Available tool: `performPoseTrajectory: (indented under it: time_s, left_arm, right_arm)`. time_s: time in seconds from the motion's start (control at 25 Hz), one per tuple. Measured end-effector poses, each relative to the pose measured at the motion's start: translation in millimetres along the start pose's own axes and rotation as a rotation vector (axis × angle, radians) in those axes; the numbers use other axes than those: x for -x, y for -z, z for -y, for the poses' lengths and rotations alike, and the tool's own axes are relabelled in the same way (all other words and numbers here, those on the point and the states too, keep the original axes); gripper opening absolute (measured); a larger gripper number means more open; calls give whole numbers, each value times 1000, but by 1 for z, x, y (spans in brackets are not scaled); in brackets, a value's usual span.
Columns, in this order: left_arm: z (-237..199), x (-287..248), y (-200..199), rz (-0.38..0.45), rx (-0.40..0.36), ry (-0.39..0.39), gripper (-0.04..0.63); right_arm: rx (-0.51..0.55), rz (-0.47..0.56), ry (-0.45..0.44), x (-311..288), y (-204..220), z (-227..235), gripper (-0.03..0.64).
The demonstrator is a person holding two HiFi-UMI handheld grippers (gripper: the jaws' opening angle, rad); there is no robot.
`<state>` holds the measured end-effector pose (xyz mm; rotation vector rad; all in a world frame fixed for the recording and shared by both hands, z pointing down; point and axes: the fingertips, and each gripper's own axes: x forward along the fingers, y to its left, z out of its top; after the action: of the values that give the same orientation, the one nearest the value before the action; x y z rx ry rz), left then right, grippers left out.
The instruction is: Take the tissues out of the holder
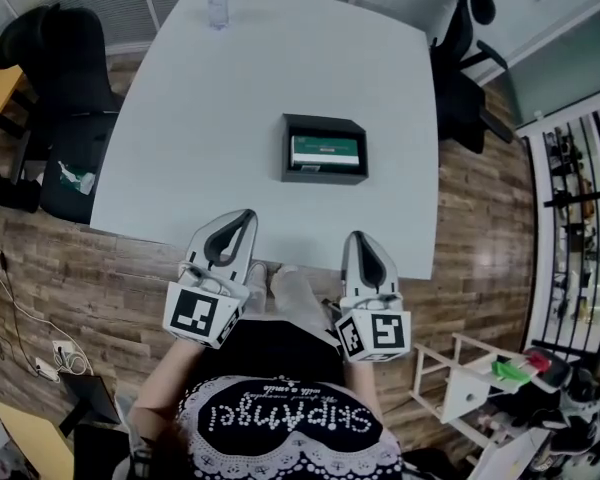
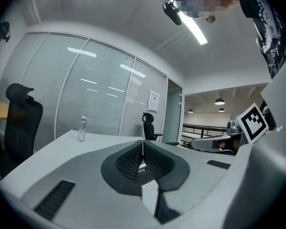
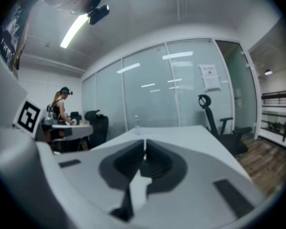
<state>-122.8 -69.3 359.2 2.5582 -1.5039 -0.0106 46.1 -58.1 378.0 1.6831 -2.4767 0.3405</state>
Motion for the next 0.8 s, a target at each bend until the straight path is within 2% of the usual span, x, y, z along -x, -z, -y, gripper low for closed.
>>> performPoseTrajectory:
  time_s: [0.32, 0.8]
  left_arm:
    - [-5, -31, 0, -13, 21, -53, 35]
    - [-9, -91, -9, 14, 9, -195, 35]
  right_arm:
    - [5, -26, -45, -26, -6, 25, 35]
    - [12, -30, -136, -70, -20, 90, 35]
